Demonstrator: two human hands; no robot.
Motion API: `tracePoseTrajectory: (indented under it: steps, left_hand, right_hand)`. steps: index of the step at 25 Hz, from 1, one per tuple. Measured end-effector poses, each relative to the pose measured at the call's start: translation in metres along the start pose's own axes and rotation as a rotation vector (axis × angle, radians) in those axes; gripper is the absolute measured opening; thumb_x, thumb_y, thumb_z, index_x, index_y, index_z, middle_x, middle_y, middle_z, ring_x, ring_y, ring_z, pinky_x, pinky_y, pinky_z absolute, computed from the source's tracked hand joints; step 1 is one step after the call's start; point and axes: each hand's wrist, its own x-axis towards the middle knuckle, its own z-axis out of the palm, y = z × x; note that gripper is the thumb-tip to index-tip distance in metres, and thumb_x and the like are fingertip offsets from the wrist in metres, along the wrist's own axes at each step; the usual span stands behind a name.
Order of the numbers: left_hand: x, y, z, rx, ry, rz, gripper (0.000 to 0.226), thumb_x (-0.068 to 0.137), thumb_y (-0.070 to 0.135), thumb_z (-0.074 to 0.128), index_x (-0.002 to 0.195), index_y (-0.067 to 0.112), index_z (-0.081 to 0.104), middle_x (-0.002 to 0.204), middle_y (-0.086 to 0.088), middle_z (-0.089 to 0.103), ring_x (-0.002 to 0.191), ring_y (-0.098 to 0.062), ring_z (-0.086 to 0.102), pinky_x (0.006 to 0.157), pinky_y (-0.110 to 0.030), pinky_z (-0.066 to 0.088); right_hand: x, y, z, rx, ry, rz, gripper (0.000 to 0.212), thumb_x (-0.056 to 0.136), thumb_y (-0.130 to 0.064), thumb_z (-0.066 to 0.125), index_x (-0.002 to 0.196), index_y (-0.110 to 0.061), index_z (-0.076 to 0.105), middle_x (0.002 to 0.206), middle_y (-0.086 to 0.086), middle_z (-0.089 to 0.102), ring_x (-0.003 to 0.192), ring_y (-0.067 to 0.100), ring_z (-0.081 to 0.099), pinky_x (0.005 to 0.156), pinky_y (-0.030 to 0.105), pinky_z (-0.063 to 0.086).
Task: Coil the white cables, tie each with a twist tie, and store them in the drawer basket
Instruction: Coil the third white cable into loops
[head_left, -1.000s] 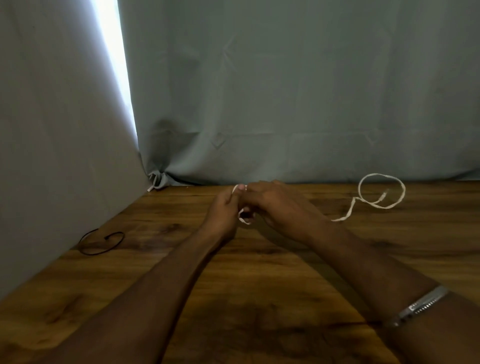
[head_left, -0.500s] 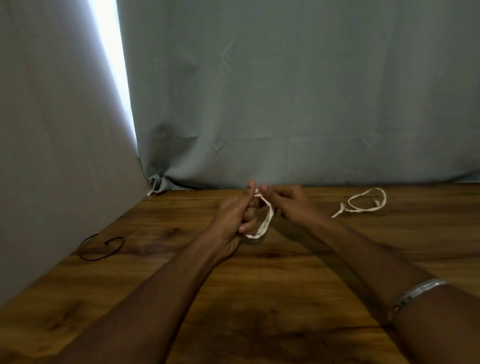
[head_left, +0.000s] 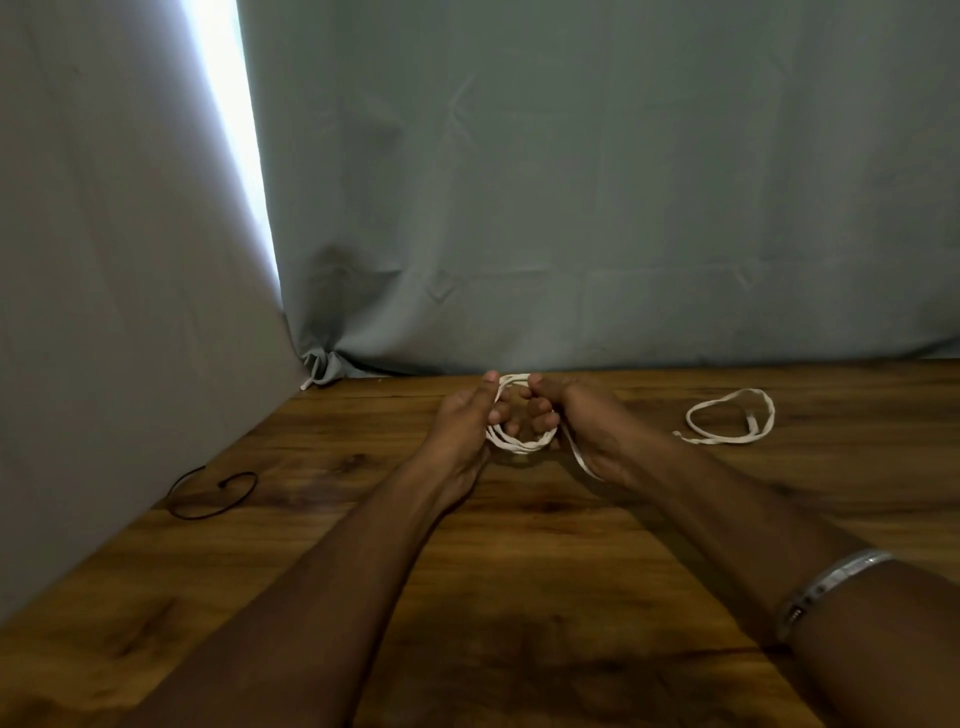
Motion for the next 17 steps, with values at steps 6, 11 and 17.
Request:
tracePoseTrajectory:
  steps: [6,11,17]
  left_hand:
    - [-0.016,0.019,-0.001,-0.332,-0.325,-0.300,0.036,0.109,0.028,0.035,0.090,0.008,0.058,0.067,0.001,0.039,0.059,-0.012,0.042,0.077,-0.034,0.048]
    - [-0.025,0.022,0.005,-0.266,-0.324,-0.293,0.037,0.110,0.030,0.033,0.084,0.013,0.053,0.066,0.002,0.040,0.059,-0.011,0.042,0.061,-0.026,0.049]
    - [-0.011,0.016,0.009,-0.472,-0.122,-0.171,0.040,0.111,0.026,0.032,0.077,0.010,0.047,0.042,0.007,0.035,0.031,-0.008,0.036,0.049,-0.023,0.052]
  right_hand:
    - [0.013,0.010,-0.005,-0.082,0.181,-0.128,0.040,0.109,-0.015,0.045,0.074,-0.007,0.063,0.042,-0.007,0.052,0.037,0.008,0.052,0.041,0.017,0.044]
    - [0.018,0.018,-0.013,-0.064,0.138,-0.103,0.035,0.111,-0.020,0.041,0.086,-0.006,0.062,0.048,-0.006,0.046,0.038,0.006,0.041,0.056,0.026,0.039]
    - [0.009,0.019,0.002,-0.057,0.089,-0.115,0.038,0.110,-0.023,0.044,0.075,-0.014,0.056,0.048,-0.007,0.055,0.042,0.007,0.055,0.050,0.022,0.047]
